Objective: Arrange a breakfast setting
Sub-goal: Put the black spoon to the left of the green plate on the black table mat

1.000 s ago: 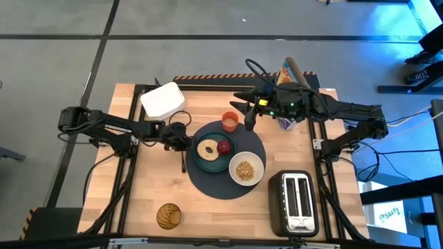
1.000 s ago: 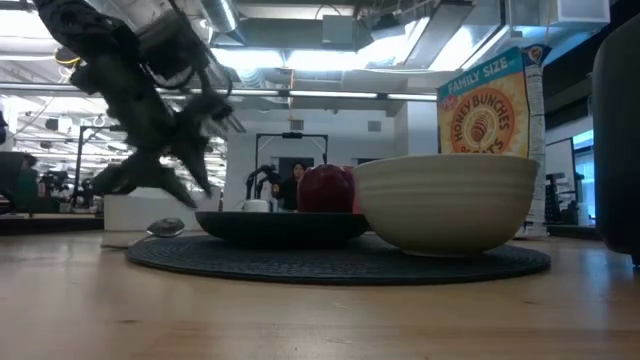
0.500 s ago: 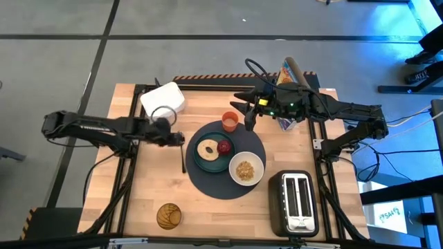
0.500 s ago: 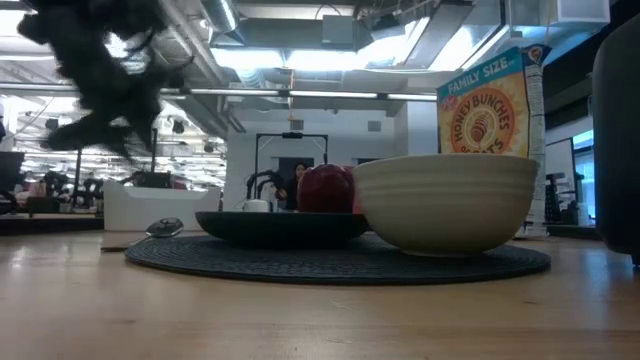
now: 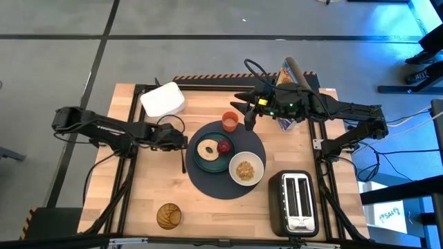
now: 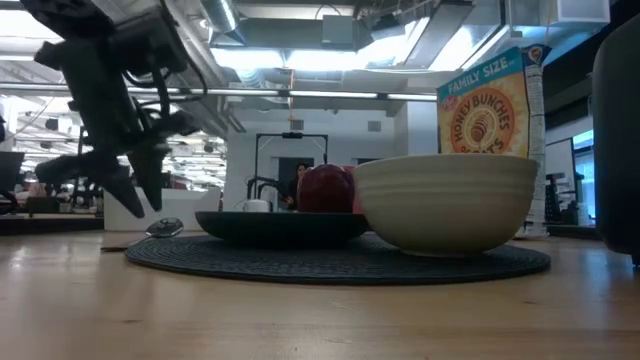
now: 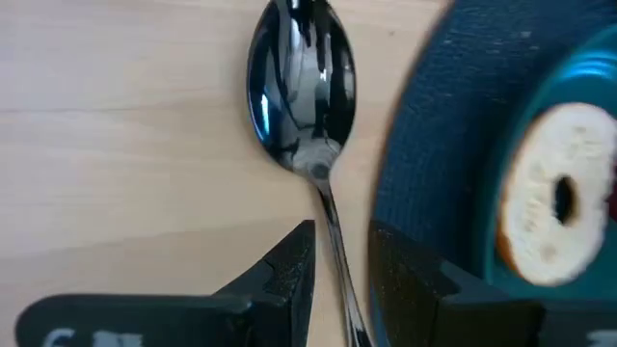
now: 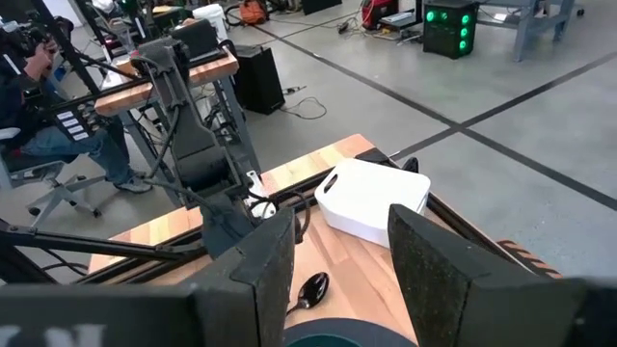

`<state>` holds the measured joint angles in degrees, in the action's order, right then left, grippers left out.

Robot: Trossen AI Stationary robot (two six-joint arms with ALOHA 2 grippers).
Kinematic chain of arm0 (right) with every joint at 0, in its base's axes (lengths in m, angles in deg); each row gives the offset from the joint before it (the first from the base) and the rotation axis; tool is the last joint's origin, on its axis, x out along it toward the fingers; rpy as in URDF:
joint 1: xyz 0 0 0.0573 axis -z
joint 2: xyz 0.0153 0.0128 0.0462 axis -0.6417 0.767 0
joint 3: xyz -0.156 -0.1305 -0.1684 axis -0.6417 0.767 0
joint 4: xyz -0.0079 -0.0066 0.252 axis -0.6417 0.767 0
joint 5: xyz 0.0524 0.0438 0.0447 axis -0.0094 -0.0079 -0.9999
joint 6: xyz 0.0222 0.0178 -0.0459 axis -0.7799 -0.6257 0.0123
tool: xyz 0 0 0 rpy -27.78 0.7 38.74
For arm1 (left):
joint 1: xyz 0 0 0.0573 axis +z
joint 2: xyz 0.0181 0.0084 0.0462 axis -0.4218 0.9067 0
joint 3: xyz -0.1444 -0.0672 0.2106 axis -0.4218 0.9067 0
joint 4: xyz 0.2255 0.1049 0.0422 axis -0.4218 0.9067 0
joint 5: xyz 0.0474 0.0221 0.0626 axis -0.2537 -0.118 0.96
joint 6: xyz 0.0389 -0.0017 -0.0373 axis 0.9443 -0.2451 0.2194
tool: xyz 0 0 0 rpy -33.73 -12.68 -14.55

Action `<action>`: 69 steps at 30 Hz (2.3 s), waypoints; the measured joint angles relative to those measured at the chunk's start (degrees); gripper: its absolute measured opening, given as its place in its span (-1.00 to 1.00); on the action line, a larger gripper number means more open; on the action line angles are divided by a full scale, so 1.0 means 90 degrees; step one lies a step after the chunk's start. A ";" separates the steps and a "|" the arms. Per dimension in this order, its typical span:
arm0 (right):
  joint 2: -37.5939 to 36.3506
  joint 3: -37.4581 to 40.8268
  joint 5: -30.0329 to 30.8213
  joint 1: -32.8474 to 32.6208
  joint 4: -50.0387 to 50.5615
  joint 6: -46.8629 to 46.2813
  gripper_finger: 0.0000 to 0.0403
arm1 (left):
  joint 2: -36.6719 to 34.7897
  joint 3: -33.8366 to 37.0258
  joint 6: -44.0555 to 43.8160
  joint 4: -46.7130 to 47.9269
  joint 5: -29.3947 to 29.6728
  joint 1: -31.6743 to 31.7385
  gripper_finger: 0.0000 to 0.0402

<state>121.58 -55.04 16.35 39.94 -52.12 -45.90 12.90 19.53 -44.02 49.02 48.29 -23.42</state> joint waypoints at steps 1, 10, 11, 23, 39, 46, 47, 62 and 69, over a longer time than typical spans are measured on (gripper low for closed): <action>0.0000 0.0000 -0.0001 -0.0001 0.0022 -0.0003 -0.21 | 0.0124 0.0000 0.0002 -0.0075 -0.0011 0.0011 -0.54; 0.0000 0.0000 -0.0014 0.0001 0.0267 -0.0107 -0.21 | 0.0854 0.0002 0.0148 -0.0517 0.0158 -0.0064 -0.54; 0.0000 0.0000 -0.0014 0.0001 0.0336 -0.0134 -0.21 | 0.0928 0.0002 0.0146 -0.0541 0.0198 -0.0059 -0.54; 0.0000 0.0000 -0.0014 0.0001 0.0593 -0.0145 -0.21 | 0.1421 -0.0017 0.0123 -0.0926 0.0338 -0.0064 -0.54; 0.0000 0.0000 -0.0006 0.0001 0.0681 -0.0125 -0.21 | 0.1708 -0.0066 0.0314 -0.0378 0.0097 -0.0064 -0.92; 0.0001 0.0000 -0.0016 0.0001 0.0875 -0.0121 -0.21 | 0.1634 -0.0060 0.0385 -0.0328 0.0079 -0.0034 -0.94; 0.0000 0.0000 -0.0016 0.0001 0.0887 -0.0121 -0.21 | 0.1560 -0.0052 0.0367 -0.0307 0.0064 -0.0016 -0.94; 0.0000 0.0000 -0.0070 0.0000 0.0871 -0.0149 -0.21 | 0.0408 -0.0707 0.0126 -0.0084 0.0412 0.0098 -0.95; 0.0000 0.0000 -0.0069 -0.0003 0.0898 -0.0193 -0.21 | 0.1346 -0.0724 -0.0679 -0.0688 0.0953 -0.0337 -0.95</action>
<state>121.58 -55.04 15.73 39.91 -44.04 -47.63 25.01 13.02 -50.13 42.82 56.87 -26.45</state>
